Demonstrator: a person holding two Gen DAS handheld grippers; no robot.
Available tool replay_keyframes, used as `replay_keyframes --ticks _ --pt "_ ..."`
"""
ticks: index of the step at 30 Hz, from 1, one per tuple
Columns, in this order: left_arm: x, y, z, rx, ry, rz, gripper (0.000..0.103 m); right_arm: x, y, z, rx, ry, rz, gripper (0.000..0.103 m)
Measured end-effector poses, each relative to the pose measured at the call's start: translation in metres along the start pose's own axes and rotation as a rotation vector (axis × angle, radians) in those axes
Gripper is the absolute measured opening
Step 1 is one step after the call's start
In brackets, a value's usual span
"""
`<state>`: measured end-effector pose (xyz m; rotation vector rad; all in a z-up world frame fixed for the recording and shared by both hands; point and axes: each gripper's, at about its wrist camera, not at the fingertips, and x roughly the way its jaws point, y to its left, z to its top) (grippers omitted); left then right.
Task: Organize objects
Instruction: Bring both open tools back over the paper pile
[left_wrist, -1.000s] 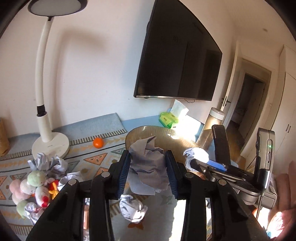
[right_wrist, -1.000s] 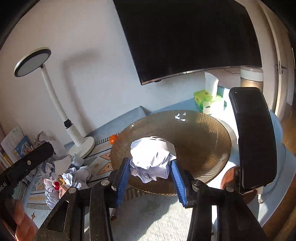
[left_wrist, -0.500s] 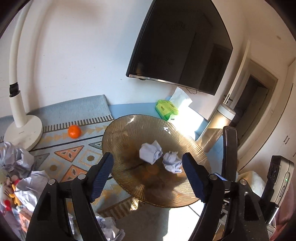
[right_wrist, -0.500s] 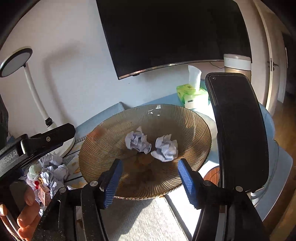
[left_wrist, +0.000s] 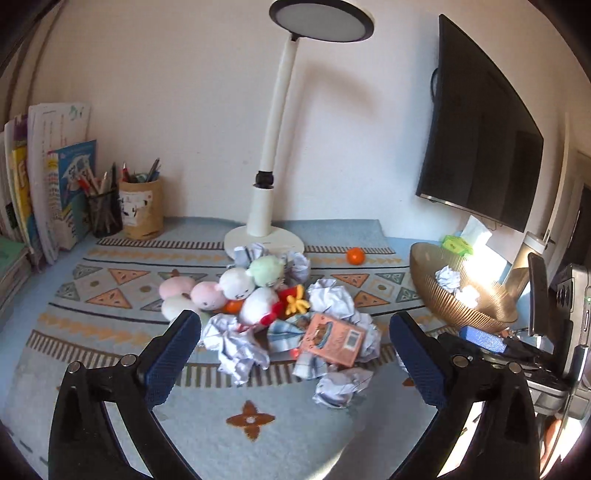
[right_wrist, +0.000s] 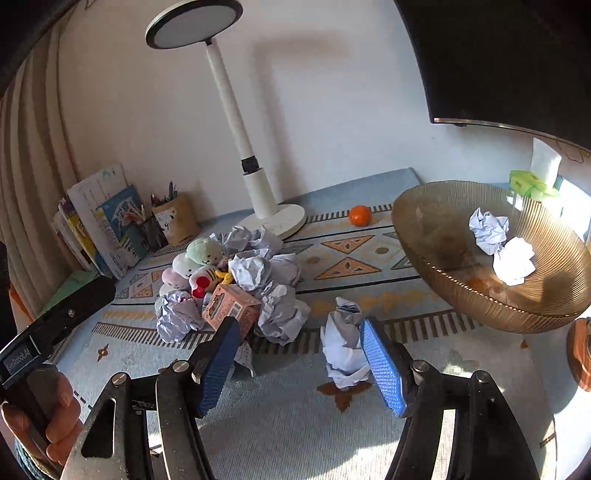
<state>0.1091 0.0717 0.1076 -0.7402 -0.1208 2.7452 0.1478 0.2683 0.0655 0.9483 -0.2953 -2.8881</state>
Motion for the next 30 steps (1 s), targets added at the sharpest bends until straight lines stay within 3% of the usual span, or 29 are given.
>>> replay_keyframes --ticks 2,5,10,14,30 --pt "0.007 0.019 -0.014 0.004 0.025 0.071 0.102 0.015 0.011 -0.006 -0.033 0.028 -0.019 0.066" --pt "0.015 0.032 -0.031 0.018 0.047 0.11 0.102 0.03 0.018 -0.009 -0.069 0.067 -0.077 0.066" --pt "0.025 0.045 -0.038 -0.027 0.071 0.09 0.102 0.033 0.015 -0.01 -0.065 0.075 -0.088 0.066" --pt "0.035 0.045 -0.042 -0.038 0.14 0.091 0.102 0.037 0.017 -0.01 -0.073 0.082 -0.099 0.066" --pt "0.036 0.045 -0.043 -0.038 0.145 0.072 0.102 0.042 0.022 -0.015 -0.099 0.104 -0.094 0.066"
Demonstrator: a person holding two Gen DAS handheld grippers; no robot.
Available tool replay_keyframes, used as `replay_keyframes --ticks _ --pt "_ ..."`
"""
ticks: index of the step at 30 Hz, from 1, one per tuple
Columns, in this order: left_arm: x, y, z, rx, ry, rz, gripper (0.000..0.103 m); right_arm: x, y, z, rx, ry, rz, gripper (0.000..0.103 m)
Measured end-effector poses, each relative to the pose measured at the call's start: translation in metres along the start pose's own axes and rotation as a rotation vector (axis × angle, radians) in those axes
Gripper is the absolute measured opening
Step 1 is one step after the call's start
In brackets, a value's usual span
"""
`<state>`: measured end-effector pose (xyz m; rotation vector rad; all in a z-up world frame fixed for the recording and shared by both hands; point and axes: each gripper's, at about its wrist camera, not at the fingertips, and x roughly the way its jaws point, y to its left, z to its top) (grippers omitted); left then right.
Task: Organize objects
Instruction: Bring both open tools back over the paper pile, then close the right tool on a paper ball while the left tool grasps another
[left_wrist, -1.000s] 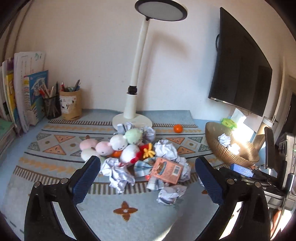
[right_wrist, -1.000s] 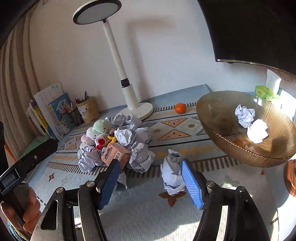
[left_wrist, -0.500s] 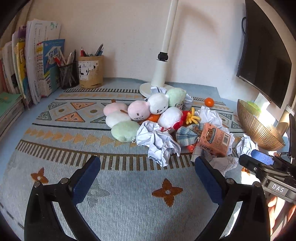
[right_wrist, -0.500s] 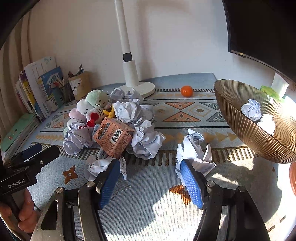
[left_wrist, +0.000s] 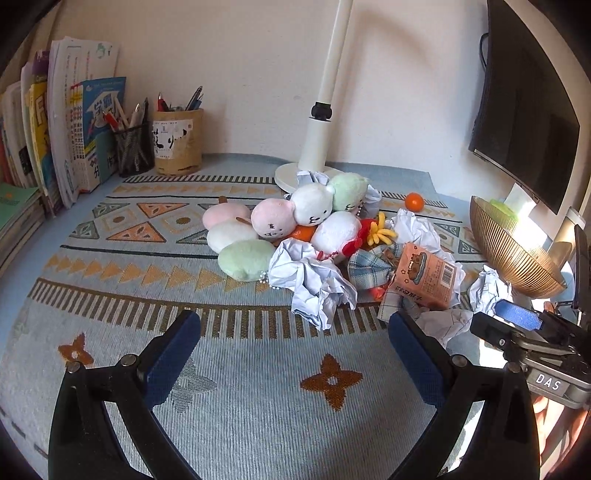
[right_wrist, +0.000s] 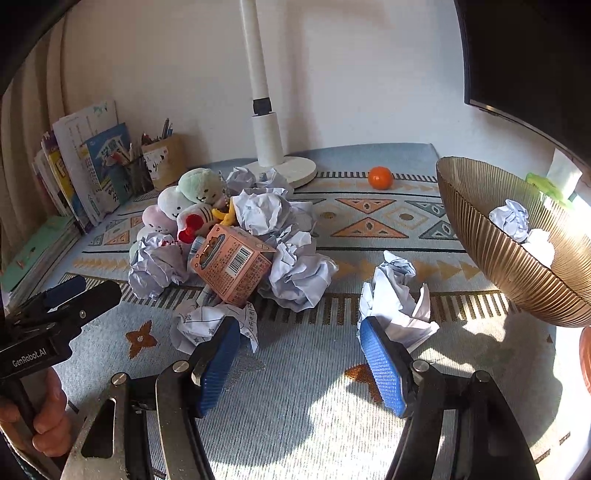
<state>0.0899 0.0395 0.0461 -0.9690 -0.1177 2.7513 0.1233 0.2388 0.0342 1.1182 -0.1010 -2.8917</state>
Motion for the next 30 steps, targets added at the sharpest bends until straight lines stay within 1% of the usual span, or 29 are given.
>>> replay_keyframes --ticks 5,7,9,10,13,16,17,19,21,24,25,26,27,28,29,30 --pt "0.001 0.0 0.0 -0.004 0.006 -0.006 0.102 -0.006 0.001 -0.001 -0.008 -0.019 0.015 0.066" --pt "0.001 0.001 0.0 -0.009 0.009 -0.008 0.102 -0.012 0.001 -0.002 0.001 -0.033 0.061 0.066" --pt "0.002 0.002 0.001 -0.016 0.017 -0.032 0.097 -0.015 0.004 -0.003 0.011 -0.022 0.135 0.067" --pt "0.003 0.003 0.003 -0.023 0.03 -0.051 0.093 -0.015 0.007 -0.003 0.005 -0.011 0.154 0.067" --pt "0.011 0.005 0.008 -0.057 0.056 -0.078 0.093 -0.01 0.024 -0.002 -0.05 0.01 0.146 0.067" --pt "0.021 0.005 0.016 -0.083 0.074 -0.118 0.089 0.0 0.035 -0.002 -0.073 0.044 0.147 0.069" --pt "0.025 0.003 0.019 -0.081 0.081 -0.117 0.089 0.004 0.038 -0.001 -0.073 0.056 0.147 0.072" --pt "0.035 -0.001 0.024 -0.075 0.098 -0.112 0.088 0.013 0.041 0.002 -0.073 0.077 0.136 0.076" --pt "0.045 -0.003 0.025 -0.072 0.111 -0.109 0.085 0.021 0.044 0.005 -0.073 0.103 0.126 0.077" --pt "0.056 -0.005 0.025 -0.077 0.146 -0.101 0.069 0.03 0.049 0.008 -0.077 0.123 0.109 0.077" --pt "0.059 -0.006 0.025 -0.074 0.161 -0.101 0.06 0.033 0.049 0.008 -0.08 0.13 0.094 0.077" --pt "0.061 -0.007 0.024 -0.069 0.17 -0.105 0.049 0.033 0.049 0.008 -0.082 0.136 0.088 0.074" --pt "0.06 -0.007 0.023 -0.065 0.172 -0.111 0.045 0.033 0.049 0.008 -0.081 0.136 0.098 0.067" --pt "0.058 -0.007 0.022 -0.061 0.165 -0.116 0.037 0.032 0.048 0.007 -0.08 0.136 0.109 0.057" --pt "0.054 -0.007 0.021 -0.057 0.154 -0.116 0.036 0.03 0.047 0.007 -0.079 0.13 0.106 0.056" --pt "0.05 -0.007 0.02 -0.054 0.143 -0.113 0.034 0.028 0.047 0.006 -0.076 0.126 0.101 0.051"
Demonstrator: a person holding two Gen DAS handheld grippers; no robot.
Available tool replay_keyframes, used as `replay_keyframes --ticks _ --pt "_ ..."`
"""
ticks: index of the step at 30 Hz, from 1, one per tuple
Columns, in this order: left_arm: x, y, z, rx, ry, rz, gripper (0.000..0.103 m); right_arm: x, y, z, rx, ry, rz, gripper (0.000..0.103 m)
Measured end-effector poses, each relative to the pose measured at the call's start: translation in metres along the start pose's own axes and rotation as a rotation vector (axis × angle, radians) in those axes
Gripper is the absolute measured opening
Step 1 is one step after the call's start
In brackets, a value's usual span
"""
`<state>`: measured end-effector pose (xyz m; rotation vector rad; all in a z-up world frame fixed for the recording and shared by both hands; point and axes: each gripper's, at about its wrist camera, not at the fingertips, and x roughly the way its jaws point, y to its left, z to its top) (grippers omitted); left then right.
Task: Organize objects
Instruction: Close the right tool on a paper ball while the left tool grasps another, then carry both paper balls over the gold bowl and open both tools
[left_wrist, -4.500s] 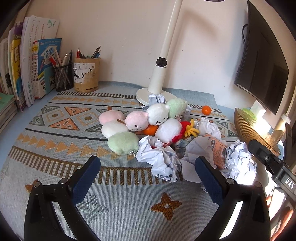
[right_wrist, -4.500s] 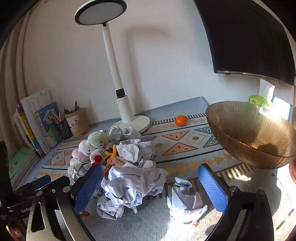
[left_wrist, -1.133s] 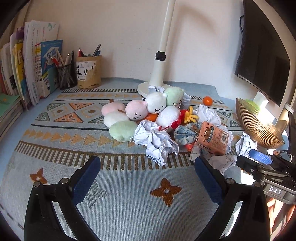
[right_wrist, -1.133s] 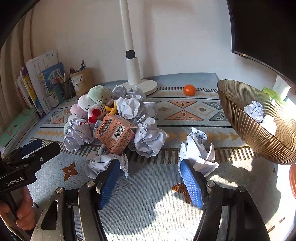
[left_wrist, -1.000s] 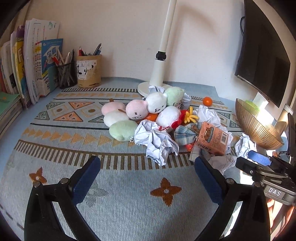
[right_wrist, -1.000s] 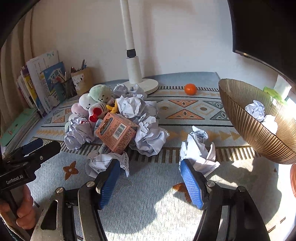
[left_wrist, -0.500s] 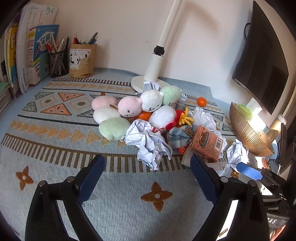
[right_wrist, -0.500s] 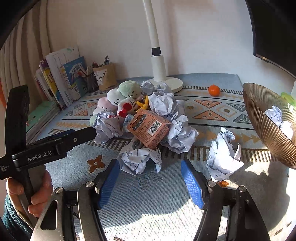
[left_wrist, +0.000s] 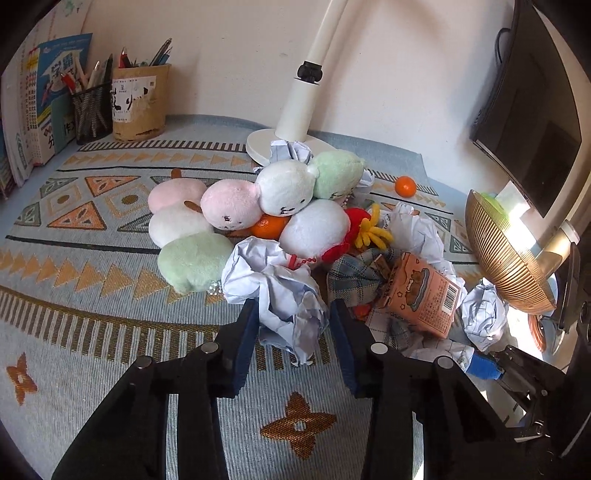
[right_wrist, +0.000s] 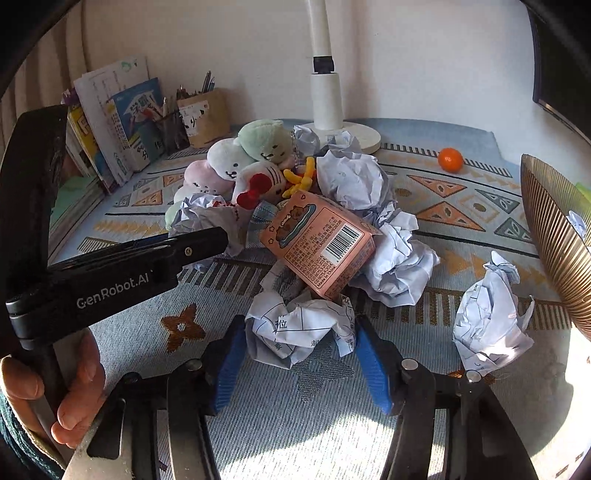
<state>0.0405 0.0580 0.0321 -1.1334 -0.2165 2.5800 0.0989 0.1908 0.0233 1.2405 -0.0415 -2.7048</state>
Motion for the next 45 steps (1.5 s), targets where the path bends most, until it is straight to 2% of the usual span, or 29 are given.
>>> replay_keyframes --ticks 8,22,26,28,33,38,40,45 --pt "-0.026 -0.005 -0.022 0.023 -0.025 -0.013 0.032 -0.013 -0.004 -0.017 0.02 -0.004 0.043 0.051" --pt "-0.029 -0.005 -0.027 0.043 -0.04 -0.014 0.032 -0.023 -0.018 -0.023 0.082 -0.024 0.05 0.051" --pt "-0.034 -0.013 -0.029 0.079 -0.057 0.005 0.032 -0.053 -0.016 -0.02 0.055 -0.101 0.046 0.051" --pt "-0.039 -0.02 -0.03 0.096 -0.061 -0.022 0.032 -0.08 -0.021 -0.015 0.041 -0.173 0.024 0.051" --pt "-0.062 -0.067 -0.003 0.162 -0.129 -0.117 0.032 -0.145 -0.065 0.004 0.111 -0.34 -0.185 0.051" --pt "-0.065 -0.148 0.045 0.313 -0.195 -0.207 0.032 -0.201 -0.154 0.013 0.374 -0.474 -0.326 0.051" --pt "-0.056 -0.181 0.06 0.37 -0.204 -0.231 0.032 -0.206 -0.181 0.017 0.429 -0.47 -0.382 0.052" --pt "-0.019 -0.24 0.078 0.416 -0.146 -0.308 0.032 -0.182 -0.223 0.026 0.463 -0.368 -0.38 0.052"
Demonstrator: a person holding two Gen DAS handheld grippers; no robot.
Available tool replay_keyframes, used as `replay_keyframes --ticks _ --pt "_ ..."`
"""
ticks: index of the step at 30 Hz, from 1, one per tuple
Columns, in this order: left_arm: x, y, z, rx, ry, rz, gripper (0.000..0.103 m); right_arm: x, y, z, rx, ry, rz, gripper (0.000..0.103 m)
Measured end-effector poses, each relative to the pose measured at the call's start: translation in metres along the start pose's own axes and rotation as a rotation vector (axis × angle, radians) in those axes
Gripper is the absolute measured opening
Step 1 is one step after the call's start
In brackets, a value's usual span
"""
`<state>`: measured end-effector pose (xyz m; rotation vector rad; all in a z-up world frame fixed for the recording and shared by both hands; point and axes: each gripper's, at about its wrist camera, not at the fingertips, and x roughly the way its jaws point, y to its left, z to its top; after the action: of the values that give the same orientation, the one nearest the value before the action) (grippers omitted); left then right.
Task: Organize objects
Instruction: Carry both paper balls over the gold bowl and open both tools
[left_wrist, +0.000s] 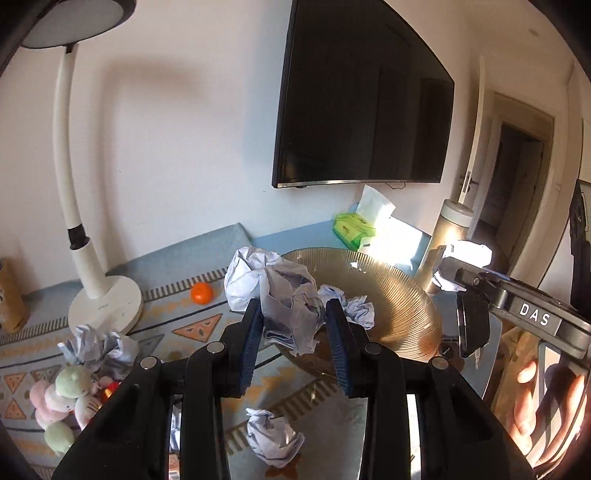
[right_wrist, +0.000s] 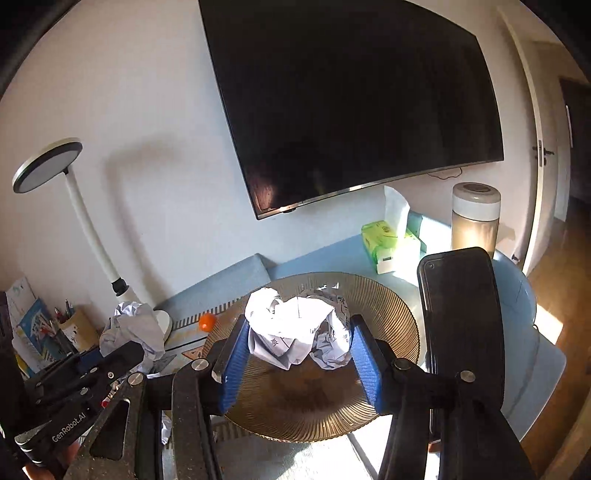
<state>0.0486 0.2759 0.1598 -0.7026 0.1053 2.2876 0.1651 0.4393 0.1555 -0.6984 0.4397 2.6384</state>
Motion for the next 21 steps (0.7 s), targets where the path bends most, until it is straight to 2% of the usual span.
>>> replay_keyframes --ticks 4,7,8,9,10,12,13,16,19,21 --pt "0.044 -0.012 0.003 0.001 0.072 -0.035 0.032 0.043 -0.001 -0.008 -0.009 0.13 -0.026 0.052" --pt "0.075 -0.017 0.003 0.002 0.128 -0.05 0.032 0.067 -0.006 -0.011 -0.023 0.185 -0.053 0.052" --pt "0.085 -0.016 0.003 -0.007 0.144 -0.058 0.035 0.074 -0.008 -0.011 -0.03 0.197 -0.054 0.052" --pt "0.094 -0.013 0.003 -0.024 0.161 -0.073 0.038 0.081 -0.009 -0.011 -0.044 0.218 -0.048 0.055" --pt "0.101 -0.011 0.003 -0.044 0.18 -0.094 0.046 0.085 -0.01 -0.012 -0.056 0.243 -0.062 0.057" --pt "0.111 -0.003 0.002 -0.088 0.219 -0.124 0.047 0.086 -0.011 -0.013 -0.067 0.25 -0.076 0.066" --pt "0.112 0.002 0.001 -0.113 0.237 -0.143 0.047 0.083 -0.012 -0.013 -0.071 0.241 -0.078 0.067" --pt "0.097 0.018 -0.005 -0.153 0.236 -0.145 0.047 0.064 -0.005 -0.012 -0.076 0.195 -0.058 0.067" --pt "0.055 0.038 -0.018 -0.163 0.181 -0.102 0.047 0.04 0.021 -0.01 -0.107 0.141 0.04 0.07" --pt "0.018 0.057 -0.032 -0.184 0.128 -0.051 0.049 0.022 0.047 -0.014 -0.158 0.099 0.128 0.085"
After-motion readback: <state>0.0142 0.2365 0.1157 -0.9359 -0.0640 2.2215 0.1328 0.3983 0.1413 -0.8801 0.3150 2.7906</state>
